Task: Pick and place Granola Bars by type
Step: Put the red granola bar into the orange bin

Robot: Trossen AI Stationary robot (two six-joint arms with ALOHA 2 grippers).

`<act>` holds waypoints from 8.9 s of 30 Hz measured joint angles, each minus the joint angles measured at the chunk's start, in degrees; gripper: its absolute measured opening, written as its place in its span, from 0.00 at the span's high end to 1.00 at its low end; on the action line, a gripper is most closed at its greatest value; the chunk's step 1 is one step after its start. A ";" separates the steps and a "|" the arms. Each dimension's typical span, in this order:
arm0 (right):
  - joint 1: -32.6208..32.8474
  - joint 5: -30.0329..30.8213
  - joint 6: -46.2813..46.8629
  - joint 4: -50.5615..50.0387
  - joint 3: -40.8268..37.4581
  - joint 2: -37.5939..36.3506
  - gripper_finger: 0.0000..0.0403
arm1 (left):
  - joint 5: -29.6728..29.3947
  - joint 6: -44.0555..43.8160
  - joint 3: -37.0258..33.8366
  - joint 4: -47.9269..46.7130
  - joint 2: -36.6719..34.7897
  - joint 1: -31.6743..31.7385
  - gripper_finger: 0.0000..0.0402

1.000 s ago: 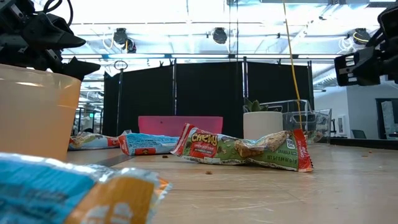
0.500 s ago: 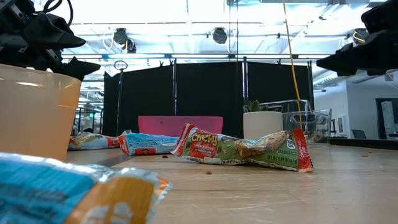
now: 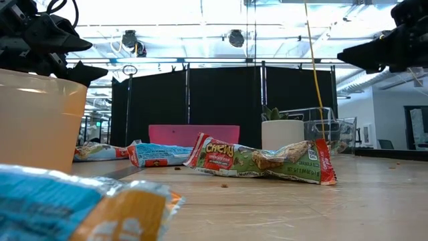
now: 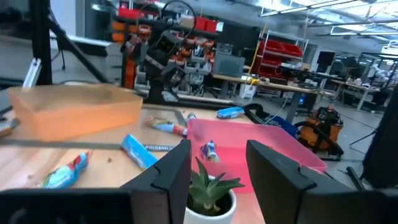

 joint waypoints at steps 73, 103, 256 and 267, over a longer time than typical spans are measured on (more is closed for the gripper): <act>0.02 -0.52 6.88 1.36 -0.02 -1.01 0.64 | -1.70 -10.11 0.77 5.43 0.00 0.02 0.36; 0.00 -0.52 6.88 1.36 -0.02 -1.01 0.64 | 0.44 1.98 44.40 -35.23 18.22 -1.14 0.36; 0.00 -0.52 6.88 1.31 -0.03 -0.75 0.64 | 1.78 28.63 73.81 -51.64 93.44 -2.62 0.37; 0.01 -0.52 6.88 1.31 -0.02 -0.74 0.64 | 1.51 28.63 73.85 -51.54 93.37 -2.62 0.91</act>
